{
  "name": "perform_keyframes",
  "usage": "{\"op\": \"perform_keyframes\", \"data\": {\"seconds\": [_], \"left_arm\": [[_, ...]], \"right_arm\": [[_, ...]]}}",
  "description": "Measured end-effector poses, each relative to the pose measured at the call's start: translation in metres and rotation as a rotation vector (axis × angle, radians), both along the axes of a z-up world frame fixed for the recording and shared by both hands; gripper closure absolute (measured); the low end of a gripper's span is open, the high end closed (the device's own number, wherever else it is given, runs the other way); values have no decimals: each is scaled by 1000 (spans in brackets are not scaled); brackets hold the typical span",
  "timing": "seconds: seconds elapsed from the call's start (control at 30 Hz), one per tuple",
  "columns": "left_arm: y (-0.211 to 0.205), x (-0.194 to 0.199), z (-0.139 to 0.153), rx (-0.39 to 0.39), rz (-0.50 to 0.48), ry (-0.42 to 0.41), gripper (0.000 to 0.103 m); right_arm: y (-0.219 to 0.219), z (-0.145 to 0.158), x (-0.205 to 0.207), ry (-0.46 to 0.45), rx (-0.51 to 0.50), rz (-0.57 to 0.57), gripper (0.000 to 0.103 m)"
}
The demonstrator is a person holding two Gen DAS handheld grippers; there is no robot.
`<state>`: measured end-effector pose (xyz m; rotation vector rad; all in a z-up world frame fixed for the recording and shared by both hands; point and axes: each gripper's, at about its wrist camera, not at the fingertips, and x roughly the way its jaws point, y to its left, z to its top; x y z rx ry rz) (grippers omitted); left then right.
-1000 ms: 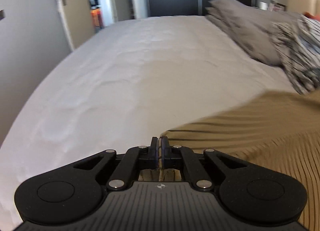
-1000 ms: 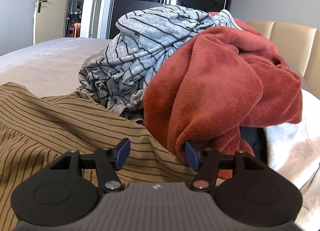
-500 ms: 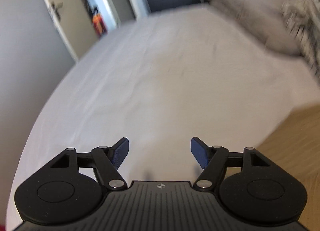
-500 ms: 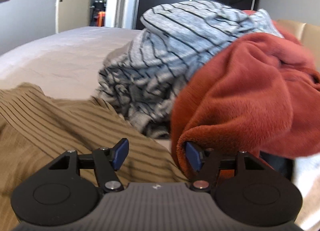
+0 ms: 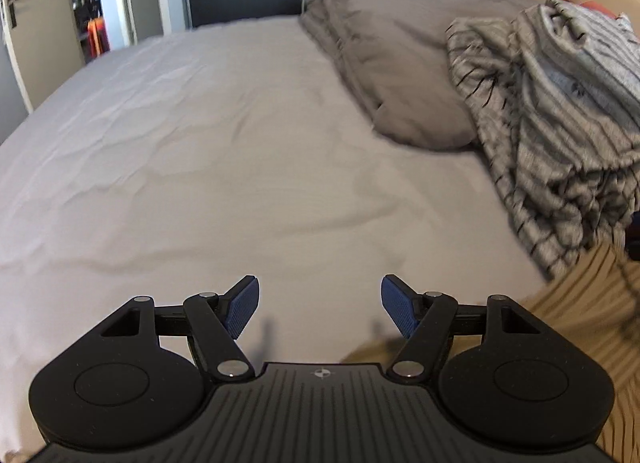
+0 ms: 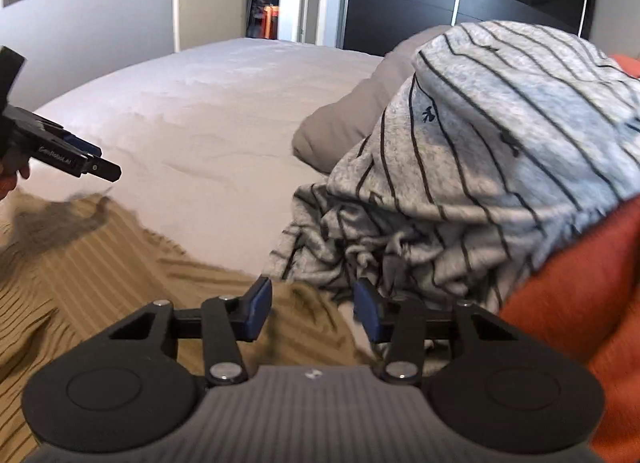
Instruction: Fold clothes
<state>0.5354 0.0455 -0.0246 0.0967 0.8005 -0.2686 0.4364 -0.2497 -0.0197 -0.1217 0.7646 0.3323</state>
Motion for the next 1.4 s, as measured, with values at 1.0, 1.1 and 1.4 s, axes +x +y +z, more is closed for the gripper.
{"op": "perform_keyframes", "data": {"seconds": [1.0,1.1,1.4], "left_arm": [[-27,-76,-10,105,-329,93,58],[-29,-80,-11,127,-345,78,45],[-35,-90,-14,191,-394,33,103]], "right_arm": [[-16,-5,-33,-35,82,-27,54],[-14,-2,-25,-43,131,-39,51],[32,-12,-39,-45,119,127,54]]}}
